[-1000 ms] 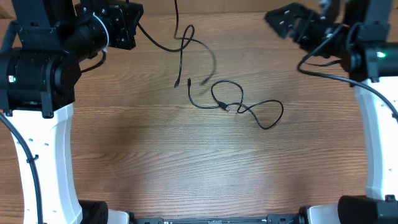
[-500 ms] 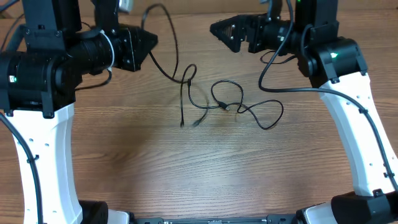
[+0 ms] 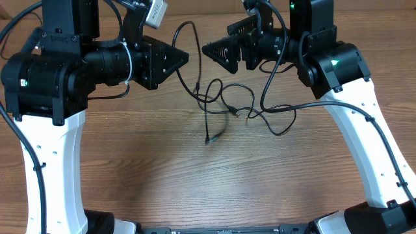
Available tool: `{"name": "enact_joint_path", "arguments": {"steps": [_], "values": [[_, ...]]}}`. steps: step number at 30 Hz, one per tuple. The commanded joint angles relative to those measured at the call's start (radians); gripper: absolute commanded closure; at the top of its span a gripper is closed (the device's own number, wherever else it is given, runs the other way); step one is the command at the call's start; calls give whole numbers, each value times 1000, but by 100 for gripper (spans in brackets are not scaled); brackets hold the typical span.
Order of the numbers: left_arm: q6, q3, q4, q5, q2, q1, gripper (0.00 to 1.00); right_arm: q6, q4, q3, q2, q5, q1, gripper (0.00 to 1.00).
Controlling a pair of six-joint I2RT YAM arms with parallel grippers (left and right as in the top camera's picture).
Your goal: Untangle cables
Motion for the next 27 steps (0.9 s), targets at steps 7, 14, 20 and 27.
{"name": "enact_joint_path", "arguments": {"steps": [7, 14, 20, 27], "values": [[19, 4, 1, 219, 2, -18, 96, -51, 5, 11, 3, -35, 11, 0], [19, 4, -12, 235, 2, -33, 96, -51, 32, 11, 3, -27, 11, 33], [19, 4, -25, 238, 2, -39, 96, -51, 54, 11, 3, -24, 11, 58], [22, 4, -26, 207, 2, -39, 95, -39, 65, 11, 3, -26, 11, 96]]}}
